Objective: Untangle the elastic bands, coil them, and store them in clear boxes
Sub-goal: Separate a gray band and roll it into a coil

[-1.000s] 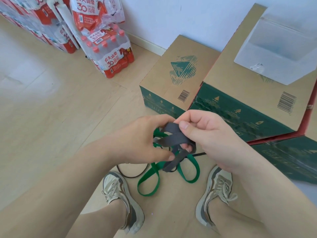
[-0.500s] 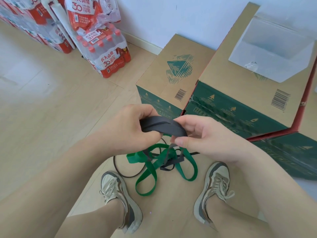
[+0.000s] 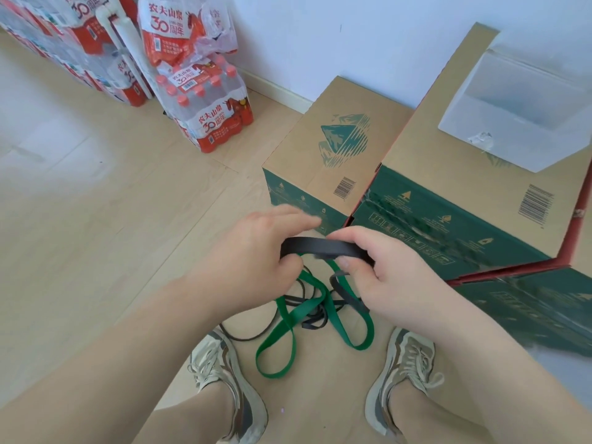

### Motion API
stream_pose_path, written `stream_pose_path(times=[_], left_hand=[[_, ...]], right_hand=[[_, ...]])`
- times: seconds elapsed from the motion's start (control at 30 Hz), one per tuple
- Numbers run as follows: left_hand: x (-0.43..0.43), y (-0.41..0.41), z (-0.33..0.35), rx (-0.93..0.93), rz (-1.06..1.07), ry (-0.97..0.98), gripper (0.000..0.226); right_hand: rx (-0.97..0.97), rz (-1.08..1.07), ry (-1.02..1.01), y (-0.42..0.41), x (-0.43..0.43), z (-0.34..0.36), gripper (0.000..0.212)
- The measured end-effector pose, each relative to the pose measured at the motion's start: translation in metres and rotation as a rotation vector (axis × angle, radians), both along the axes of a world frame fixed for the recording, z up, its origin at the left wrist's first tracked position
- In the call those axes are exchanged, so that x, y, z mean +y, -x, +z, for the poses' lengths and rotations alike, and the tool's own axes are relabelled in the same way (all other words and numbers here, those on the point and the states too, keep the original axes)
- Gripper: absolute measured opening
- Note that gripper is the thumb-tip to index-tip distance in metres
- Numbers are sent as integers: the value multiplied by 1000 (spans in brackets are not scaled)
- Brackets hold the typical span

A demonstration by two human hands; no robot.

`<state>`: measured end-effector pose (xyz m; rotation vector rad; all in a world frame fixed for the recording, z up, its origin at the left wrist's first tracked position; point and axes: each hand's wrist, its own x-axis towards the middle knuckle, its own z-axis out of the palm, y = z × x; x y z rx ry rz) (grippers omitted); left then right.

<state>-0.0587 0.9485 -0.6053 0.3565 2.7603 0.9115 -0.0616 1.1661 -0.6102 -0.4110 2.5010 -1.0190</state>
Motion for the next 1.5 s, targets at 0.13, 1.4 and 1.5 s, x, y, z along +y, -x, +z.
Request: stream_pose_path(times=[0.13, 1.4, 1.5], left_hand=[[-2, -1, -2, -160, -97, -65, 48], [12, -3, -11, -191, -186, 0, 33], [8, -2, -19, -268, -117, 1, 23]], right_hand=[[-155, -46, 215, 3, 3, 7, 29], [-326, -47, 673, 1, 4, 23, 18], [-331, -131, 826, 6, 13, 31, 16]])
